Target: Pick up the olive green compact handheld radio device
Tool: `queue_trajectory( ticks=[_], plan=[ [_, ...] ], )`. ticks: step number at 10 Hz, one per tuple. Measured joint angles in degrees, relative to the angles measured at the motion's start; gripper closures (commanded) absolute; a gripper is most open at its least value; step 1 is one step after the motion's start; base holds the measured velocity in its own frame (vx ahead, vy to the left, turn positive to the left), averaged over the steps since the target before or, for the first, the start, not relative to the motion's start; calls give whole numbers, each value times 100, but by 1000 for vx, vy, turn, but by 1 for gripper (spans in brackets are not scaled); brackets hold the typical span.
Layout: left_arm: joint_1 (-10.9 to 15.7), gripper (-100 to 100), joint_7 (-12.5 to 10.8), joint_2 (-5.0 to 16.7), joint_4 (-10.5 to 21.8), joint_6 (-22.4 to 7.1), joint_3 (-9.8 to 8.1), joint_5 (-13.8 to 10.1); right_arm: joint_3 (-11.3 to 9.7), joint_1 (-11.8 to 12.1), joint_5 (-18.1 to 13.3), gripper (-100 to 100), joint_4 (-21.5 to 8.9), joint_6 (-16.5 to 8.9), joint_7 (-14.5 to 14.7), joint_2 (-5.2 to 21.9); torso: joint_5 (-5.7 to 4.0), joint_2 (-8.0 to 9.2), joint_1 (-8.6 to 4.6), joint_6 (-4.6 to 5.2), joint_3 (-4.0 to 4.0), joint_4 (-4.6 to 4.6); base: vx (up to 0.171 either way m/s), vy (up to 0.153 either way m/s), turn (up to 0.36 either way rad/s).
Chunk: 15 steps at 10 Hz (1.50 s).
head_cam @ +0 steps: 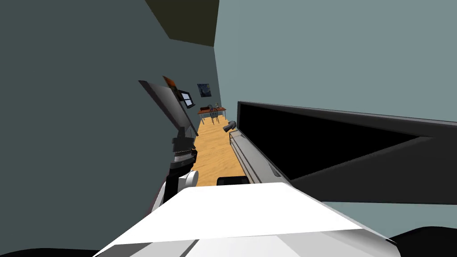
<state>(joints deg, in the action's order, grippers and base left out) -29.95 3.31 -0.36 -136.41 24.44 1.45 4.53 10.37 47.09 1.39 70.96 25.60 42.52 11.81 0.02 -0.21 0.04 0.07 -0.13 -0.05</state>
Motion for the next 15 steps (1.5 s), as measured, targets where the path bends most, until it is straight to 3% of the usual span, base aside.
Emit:
queue_trajectory(
  ticks=[7,12,14,15],
  plan=[
    [0,0,0,0,0,0,-1,0,10,24,98,-100,-935,-252,898,-30,-2,-2,-9,2,-1,-1,32,-39,188],
    [-1,0,0,0,0,0,-1,0,20,-144,175,-100,-1679,-364,1357,60,0,2,-3,4,0,0,25,-35,179],
    [-1,0,0,0,0,0,-1,0,18,-135,199,-100,-1797,-488,1532,58,0,3,2,6,1,0,13,-22,62],
    [-1,0,0,0,0,0,-1,0,18,-137,200,0,-1811,-487,1545,59,1,6,9,7,3,1,0,0,0]
  ],
)
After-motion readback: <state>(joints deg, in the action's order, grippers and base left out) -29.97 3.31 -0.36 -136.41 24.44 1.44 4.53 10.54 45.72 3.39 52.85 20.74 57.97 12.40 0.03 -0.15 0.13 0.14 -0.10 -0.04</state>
